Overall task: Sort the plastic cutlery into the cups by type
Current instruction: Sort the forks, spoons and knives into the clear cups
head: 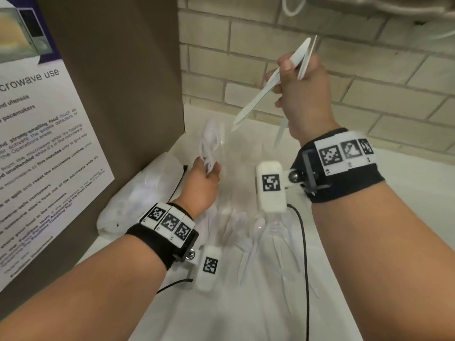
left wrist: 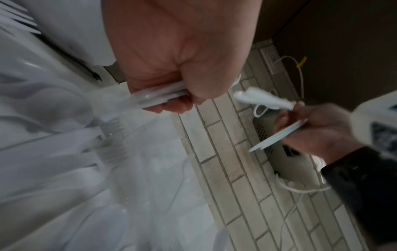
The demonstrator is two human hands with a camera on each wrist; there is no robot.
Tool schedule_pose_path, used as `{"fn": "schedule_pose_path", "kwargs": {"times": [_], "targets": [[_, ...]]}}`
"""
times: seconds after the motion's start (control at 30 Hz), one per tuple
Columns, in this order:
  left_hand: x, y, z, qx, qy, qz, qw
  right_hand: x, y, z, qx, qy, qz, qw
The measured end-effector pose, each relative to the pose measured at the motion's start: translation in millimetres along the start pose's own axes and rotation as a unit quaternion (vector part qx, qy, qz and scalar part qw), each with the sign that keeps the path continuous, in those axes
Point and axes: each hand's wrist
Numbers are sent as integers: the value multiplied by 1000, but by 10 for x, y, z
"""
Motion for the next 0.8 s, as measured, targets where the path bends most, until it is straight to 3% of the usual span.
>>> {"fn": "schedule_pose_path", "kwargs": {"times": [0.17, 0.37, 0.53, 0.67, 0.8], "targets": [[-62, -176, 14, -92, -67, -1, 994, 81, 386, -372, 24, 38, 50, 998], [76, -277, 21, -127, -95, 9, 987, 103, 887, -843, -16, 18, 138, 990], [148, -318, 71, -147, -106, -13, 983, 115, 1023, -1146, -119, 128, 216, 961], [198, -301, 84, -156, -111, -11, 981, 158, 961, -1200, -125, 175, 204, 955], [168, -213, 64, -161, -119, -4, 980, 192, 853, -1087, -118, 140, 181, 966]]}}
Point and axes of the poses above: each hand's wrist, its own x-axis towards the middle knuckle, its own y-axis out of the palm, z = x × y, and after that the axes turned 9 degrees about -z, right-handed
